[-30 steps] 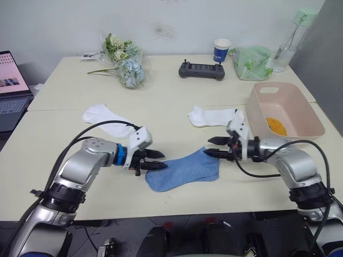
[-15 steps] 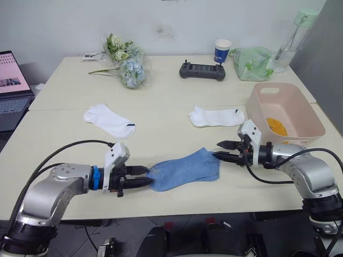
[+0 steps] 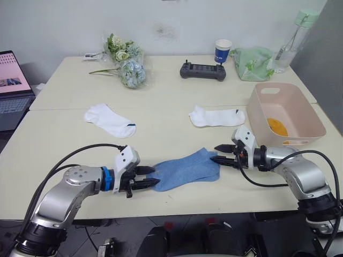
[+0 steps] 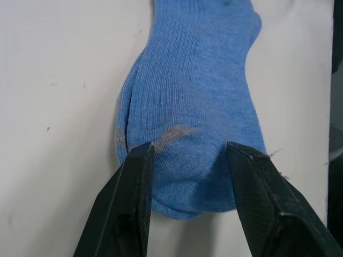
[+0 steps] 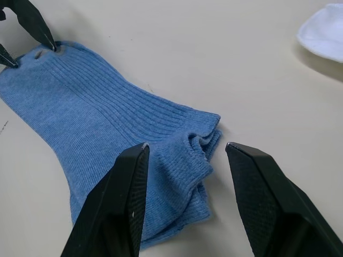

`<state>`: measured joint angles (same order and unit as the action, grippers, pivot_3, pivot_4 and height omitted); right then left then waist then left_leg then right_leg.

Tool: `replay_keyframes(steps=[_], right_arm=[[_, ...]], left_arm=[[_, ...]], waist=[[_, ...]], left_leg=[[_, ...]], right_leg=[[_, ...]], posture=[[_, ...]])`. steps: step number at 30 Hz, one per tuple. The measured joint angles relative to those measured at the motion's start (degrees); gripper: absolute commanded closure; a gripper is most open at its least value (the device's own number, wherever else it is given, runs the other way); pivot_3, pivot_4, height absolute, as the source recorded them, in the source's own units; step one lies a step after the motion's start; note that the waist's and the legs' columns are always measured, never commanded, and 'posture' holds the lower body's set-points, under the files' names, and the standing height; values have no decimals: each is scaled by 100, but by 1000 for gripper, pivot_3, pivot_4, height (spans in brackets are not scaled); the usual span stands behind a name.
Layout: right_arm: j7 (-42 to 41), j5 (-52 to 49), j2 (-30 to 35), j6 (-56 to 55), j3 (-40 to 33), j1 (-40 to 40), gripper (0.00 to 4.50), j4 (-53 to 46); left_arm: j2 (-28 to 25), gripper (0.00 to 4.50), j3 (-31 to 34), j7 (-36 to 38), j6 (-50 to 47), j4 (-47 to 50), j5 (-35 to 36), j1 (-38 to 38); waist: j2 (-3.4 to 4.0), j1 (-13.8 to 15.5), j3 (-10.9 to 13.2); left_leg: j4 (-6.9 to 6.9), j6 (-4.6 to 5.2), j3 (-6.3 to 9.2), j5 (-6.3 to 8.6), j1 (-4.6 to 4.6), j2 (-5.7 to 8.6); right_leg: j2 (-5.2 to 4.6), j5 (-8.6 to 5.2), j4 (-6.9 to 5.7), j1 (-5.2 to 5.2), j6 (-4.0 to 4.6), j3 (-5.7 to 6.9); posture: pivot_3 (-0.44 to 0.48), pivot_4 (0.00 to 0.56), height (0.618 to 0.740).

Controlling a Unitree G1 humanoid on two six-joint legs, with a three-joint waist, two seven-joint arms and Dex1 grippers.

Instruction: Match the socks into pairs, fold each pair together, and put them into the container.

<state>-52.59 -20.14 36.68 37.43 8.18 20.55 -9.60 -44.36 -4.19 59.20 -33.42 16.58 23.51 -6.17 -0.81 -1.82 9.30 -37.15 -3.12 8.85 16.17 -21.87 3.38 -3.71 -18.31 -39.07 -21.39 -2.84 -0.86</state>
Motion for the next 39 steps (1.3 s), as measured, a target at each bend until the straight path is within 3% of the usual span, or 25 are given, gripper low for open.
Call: replay_keyframes(steps=[2, 3, 5, 8, 9, 10, 26, 29, 32, 39], right_arm=[[-1, 52, -2, -45, 20, -12, 2429, 1], [0, 68, -4, -63, 27, -27, 2680, 1], [-1, 83, -5, -81, 34, -75, 3322, 1], [-8, 87, -13, -89, 42, -110, 4467, 1], [-12, 88, -13, -97, 42, -110, 4500, 1], [-15, 87, -15, -103, 41, -110, 4500, 1], [-74, -213, 20, 212, -25, -163, 4500, -500], [32, -206, -29, 224, -26, -163, 3799, -508], [63, -176, -50, 181, -24, -163, 2799, -507], [65, -140, -20, 152, -23, -224, 2799, -532]], left_arm=[[89, 2293, -134, -23, 131, -142, -136, -112], [92, 2488, -212, -29, 168, -179, -205, -158], [97, 2903, -289, -23, 275, -218, -277, -223], [107, 3888, -312, 21, 375, -307, -349, -274], [108, 4191, -321, 30, 387, -313, -350, -277], [107, 4483, -322, 46, 392, -328, -349, -281], [-26, 4483, 26, 285, 225, -414, -72, -529], [-67, 4500, 13, 325, 250, -415, -82, -591], [-73, 4500, -34, 395, 297, -419, -131, -592], [-73, 4500, -54, 424, 372, -487, -195, -592]], waist=[[0, 1, 0], [0, 0, 0], [0, -1, 0], [0, -6, 0], [0, -5, 0], [0, -4, 0], [0, -3, 0], [0, -4, 0], [0, -3, 0], [0, -5, 0]], left_leg=[[0, 0, 1, 0, 0, 0], [0, 0, 1, 0, -1, -1], [1, 0, 1, 0, 0, -1], [1, 0, 0, 0, 0, -1], [1, 0, 1, 0, 0, -1], [0, 0, 1, 0, 0, -1], [0, 0, 3, 0, 0, 0], [0, 0, 2, 0, 0, -1], [0, 0, 3, 0, 0, 0], [0, 0, 3, 0, 0, -1]], right_leg=[[0, 0, 0, 0, 0, 1], [0, 0, 0, 0, 0, 1], [0, 0, 0, 0, 0, 0], [0, 0, -1, -1, 0, 0], [0, 0, -1, -1, 0, 1], [0, 0, -1, 0, 0, 1], [1, 0, 0, 0, 0, 2], [1, 0, -1, 0, 0, 2], [1, 0, 0, -1, 0, 2], [2, 0, -1, -1, 0, 2]], posture=[[0, 150, 740], [0, 150, 740], [0, 150, 740], [0, 150, 740], [0, 150, 740], [0, 150, 740], [0, 150, 740], [0, 150, 740], [0, 150, 740], [0, 150, 740]])
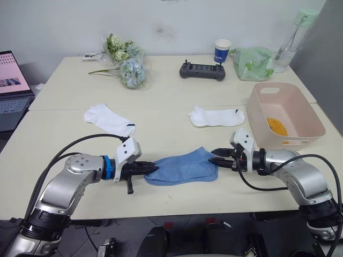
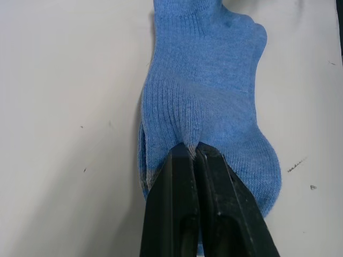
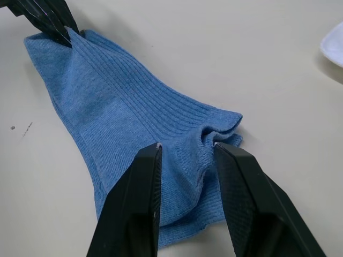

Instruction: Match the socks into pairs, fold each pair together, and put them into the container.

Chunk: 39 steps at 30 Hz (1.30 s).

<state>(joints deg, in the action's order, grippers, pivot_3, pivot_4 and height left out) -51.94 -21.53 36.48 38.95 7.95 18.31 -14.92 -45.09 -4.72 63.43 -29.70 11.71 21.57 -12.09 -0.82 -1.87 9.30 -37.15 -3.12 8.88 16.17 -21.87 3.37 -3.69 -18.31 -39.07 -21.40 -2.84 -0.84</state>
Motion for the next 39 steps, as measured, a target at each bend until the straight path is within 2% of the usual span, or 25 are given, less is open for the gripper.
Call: replay_keyframes(steps=[4, 7, 10, 19, 25, 32, 39], right_arm=[[96, 184, -11, -171, 60, 3, 2799, 4], [111, 243, -36, -244, 116, 3, 3425, 7], [79, 238, -52, -247, 115, 3, 4477, 8], [-7, 211, -50, -246, 103, 3, 4477, 14], [-59, -541, 135, 466, -364, -155, 4477, -555], [216, -799, 113, 788, -467, -460, 4477, -837], [485, -784, -3, 787, -448, -359, 4477, -792]], left_arm=[[0, 4500, -1, 28, 0, -18, -3, -1], [0, 4500, -1, 46, 0, -18, -4, -5], [0, 4500, -1, 46, 0, -18, -4, -4], [0, 4500, -1, 59, 0, -19, -3, -27], [-245, 4500, 19, 368, 63, -42, 33, -344], [-221, 4500, -97, 481, 178, -115, -21, -445], [-193, 4500, -191, 472, 287, -160, -88, -318]], waist=[[0, 1, 0], [0, 0, 0], [0, 1, 0], [0, 1, 0], [0, 4, 0], [0, -1, 0], [0, -1, 0]], left_leg=[[0, 0, 0, 0, 0, 0], [0, 0, 0, 0, 0, 0], [0, 0, 0, 0, 0, 0], [0, 0, 1, 0, 0, 0], [0, 0, 4, 0, -2, 0], [0, 1, -1, 0, 0, 0], [0, 1, 0, 0, 0, -1]], right_leg=[[1, 0, 0, 0, 0, 0], [1, 0, 0, 0, 0, 0], [1, 0, 0, 0, 0, 0], [1, 0, 0, 0, 0, 1], [1, 0, 2, 1, 0, 3], [14, 0, 0, 1, 0, -1], [16, 0, -1, 1, 0, 0]], posture=[[0, 150, 740], [0, 150, 740], [0, 150, 740], [0, 150, 740], [0, 150, 740], [0, 150, 740], [0, 150, 740]])
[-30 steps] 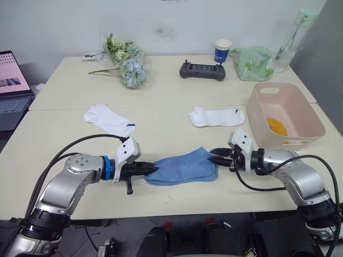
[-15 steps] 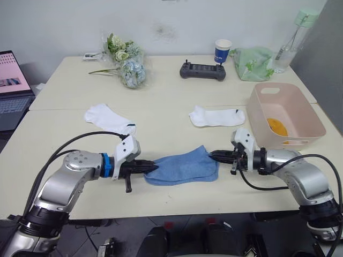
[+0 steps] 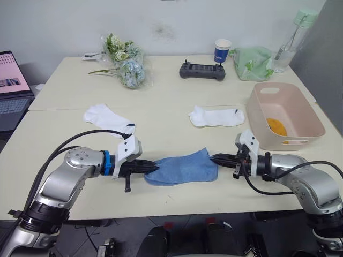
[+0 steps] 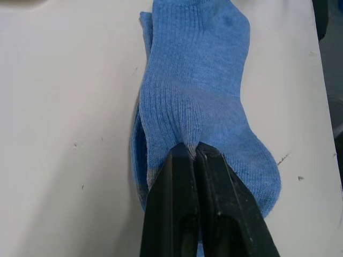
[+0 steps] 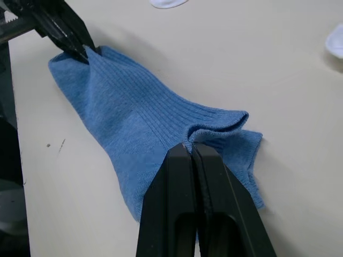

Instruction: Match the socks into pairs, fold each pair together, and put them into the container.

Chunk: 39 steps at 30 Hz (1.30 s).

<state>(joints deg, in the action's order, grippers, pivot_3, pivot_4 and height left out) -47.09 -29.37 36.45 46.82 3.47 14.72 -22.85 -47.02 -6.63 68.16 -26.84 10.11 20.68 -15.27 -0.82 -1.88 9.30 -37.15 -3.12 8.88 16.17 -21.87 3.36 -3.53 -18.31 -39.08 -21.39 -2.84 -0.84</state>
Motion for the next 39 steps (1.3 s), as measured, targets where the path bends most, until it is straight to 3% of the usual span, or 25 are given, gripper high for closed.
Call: replay_keyframes(steps=[26, 29, 33, 34, 37, 39], right_arm=[[-13, 177, -7, -213, 141, -9, 4477, 333], [-20, 180, -12, -253, 146, -12, 3811, 346], [-20, 255, -4, -353, 140, -15, 2516, 419], [-19, 266, -4, -384, 99, -13, 1996, 427], [-54, 228, -4, -484, -6, -9, 1160, 413], [-79, 148, -16, -516, -54, 10, 1160, 339]], left_arm=[[256, 4500, -244, -160, 399, -231, -431, 97], [327, 3820, -245, -230, 478, -288, -455, 98], [348, 2632, -217, -267, 488, -291, -435, 110], [346, 2181, -128, -278, 474, -289, -387, 114], [344, 1377, 125, -330, 456, -270, -259, 114], [344, 1116, 281, -359, 448, -239, -143, 111]], waist=[[0, 3, 0], [0, 3, 0], [0, 3, 0], [0, 3, 0], [0, 3, 0], [0, 2, 0]], left_leg=[[0, 0, 0, 0, 0, 0], [-1, 0, 0, 0, 0, 0], [-1, 0, 0, 0, 0, 0], [-1, 0, 0, 0, 0, 0], [-1, 0, 0, 0, 0, 0], [-1, 0, 1, 0, 0, -1]], right_leg=[[1, 0, 0, 0, 0, 0], [1, 0, 0, 1, 0, 0], [1, 0, 0, 0, 0, 0], [1, 0, 0, 0, 0, 0], [0, 0, 0, 0, 0, 0], [0, 0, 0, 0, 0, 0]], posture=[[0, 150, 740], [0, 150, 740], [0, 150, 740], [0, 150, 740], [0, 150, 740], [0, 150, 740]])
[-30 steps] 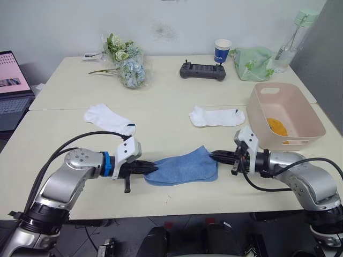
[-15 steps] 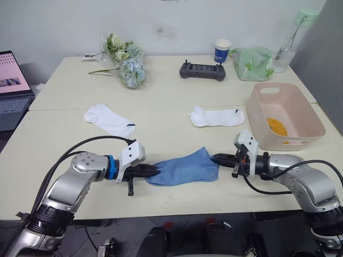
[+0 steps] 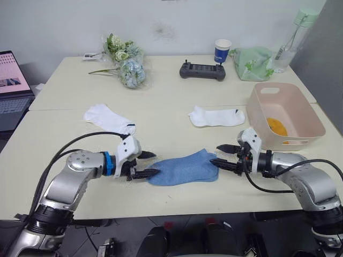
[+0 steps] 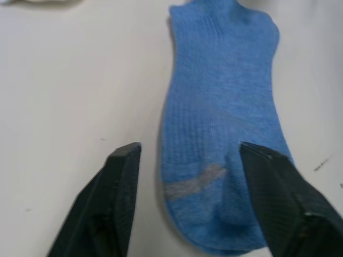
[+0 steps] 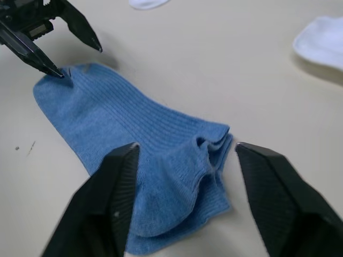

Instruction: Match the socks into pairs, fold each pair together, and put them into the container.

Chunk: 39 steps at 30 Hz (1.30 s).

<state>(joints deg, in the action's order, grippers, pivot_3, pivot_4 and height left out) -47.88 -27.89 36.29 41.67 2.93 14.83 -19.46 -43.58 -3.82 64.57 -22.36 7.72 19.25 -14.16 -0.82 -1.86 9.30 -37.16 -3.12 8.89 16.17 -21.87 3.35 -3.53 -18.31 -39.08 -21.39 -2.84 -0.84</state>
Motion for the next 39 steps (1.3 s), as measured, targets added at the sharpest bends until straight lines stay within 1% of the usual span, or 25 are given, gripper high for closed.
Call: replay_keyframes(steps=[3, 4, 5, 6, 7, 9, 10, 12, 14, 16, 20, 24, 30, 34, 39], right_arm=[[-51, -23, -75, -154, 96, 107, 1160, -218], [-53, 1, -103, -222, 158, 155, 1358, -264], [-31, 63, -177, -318, 219, 189, 1569, -269], [21, 207, -265, -466, 334, 201, 1781, -258], [65, 369, -377, -649, 512, 203, 2118, -220], [95, 655, -533, -932, 844, 203, 2911, -101], [125, 724, -559, -1017, 900, 203, 3165, -48], [237, 964, -653, -1239, 978, 203, 3858, 90], [320, 1169, -757, -1442, 1077, 199, 4494, 275], [346, 1402, -766, -1690, 1208, 106, 4500, 511], [292, 1620, -656, -1923, 1204, -168, 4500, 866], [160, 1684, -464, -2078, 1159, -266, 4500, 910], [-27, 1676, -297, -2135, 990, -298, 4500, 920], [-252, 1187, -305, -2064, 697, -312, 4500, 643], [-331, 1005, -352, -1849, 789, -288, 4500, 312]], left_arm=[[-5, 1116, 92, 97, 70, 182, 111, 14], [2, 1095, 86, 110, 107, 225, 112, 30], [48, 1288, 80, 83, 127, 257, 109, 33], [183, 1500, 79, 2, 168, 274, 104, 29], [383, 1708, 50, -90, 218, 282, 98, 23], [590, 2392, -148, -208, 322, 282, 40, 23], [619, 2642, -189, -241, 359, 280, -3, 24], [660, 3243, -271, -347, 559, 209, -189, 34], [819, 3865, -350, -517, 747, 37, -379, 62], [872, 4455, -500, -590, 955, -196, -583, 141], [799, 4455, -514, -642, 1141, -440, -739, 250], [614, 4455, -492, -615, 1295, -507, -800, 324], [538, 4455, -397, -488, 1285, -486, -702, 366], [477, 4455, -267, -300, 1241, -238, -438, 373], [339, 4455, -250, -113, 1046, 40, -249, 449]], waist=[[0, -2, 0], [0, -2, 0], [-1, -1, -1], [0, 2, -2], [0, 2, -2], [-1, 0, -2], [-1, 1, -2], [0, 2, -3], [2, 3, -4], [2, 2, -4], [2, 3, -4], [2, -4, -5], [2, 2, -5], [2, -1, -4], [2, -1, -5]], left_leg=[[1, 0, -2, 0, 1, 0], [1, 0, -1, 0, 1, -1], [0, 0, 1, 0, 1, -1], [0, 0, 0, 0, 2, 1], [-1, 0, 0, 0, 1, 2], [-4, -1, -1, 0, -1, 2], [-4, -1, -1, 0, -1, 3], [-3, -1, -1, -1, 2, 2], [-1, -1, -1, -1, 5, 2], [-1, -1, -1, -1, 3, 2], [-1, -1, -2, -1, 3, 3], [0, -1, -1, 0, 8, 0], [-1, -1, -1, 0, 7, 1], [0, -1, 0, 0, 5, -2], [1, 0, 0, 0, 6, -1]], right_leg=[[0, 0, 0, 0, 0, -1], [0, 0, 0, 0, 0, 0], [0, 0, 0, 2, 0, 1], [0, 0, 1, 2, 0, 1], [0, 0, 0, 2, 0, 1], [0, 0, 0, 1, 0, 1], [0, 0, 0, 1, 0, 0], [0, 0, -1, 1, 0, 0], [1, 0, -1, 2, 0, -1], [2, 0, -1, 0, 0, -1], [2, 0, -1, 0, 0, -2], [3, 0, -2, 2, 0, -3], [3, 0, -1, 3, 0, -2], [2, 0, -1, 2, 0, -2], [3, 0, -1, 4, 0, -2]], posture=[[0, 150, 740], [0, 150, 740], [0, 150, 740], [0, 150, 740], [0, 150, 740], [0, 150, 740], [0, 150, 740], [0, 150, 740], [0, 150, 740], [0, 150, 740], [0, 150, 740], [0, 150, 740], [0, 150, 740], [0, 150, 740], [0, 150, 740]])
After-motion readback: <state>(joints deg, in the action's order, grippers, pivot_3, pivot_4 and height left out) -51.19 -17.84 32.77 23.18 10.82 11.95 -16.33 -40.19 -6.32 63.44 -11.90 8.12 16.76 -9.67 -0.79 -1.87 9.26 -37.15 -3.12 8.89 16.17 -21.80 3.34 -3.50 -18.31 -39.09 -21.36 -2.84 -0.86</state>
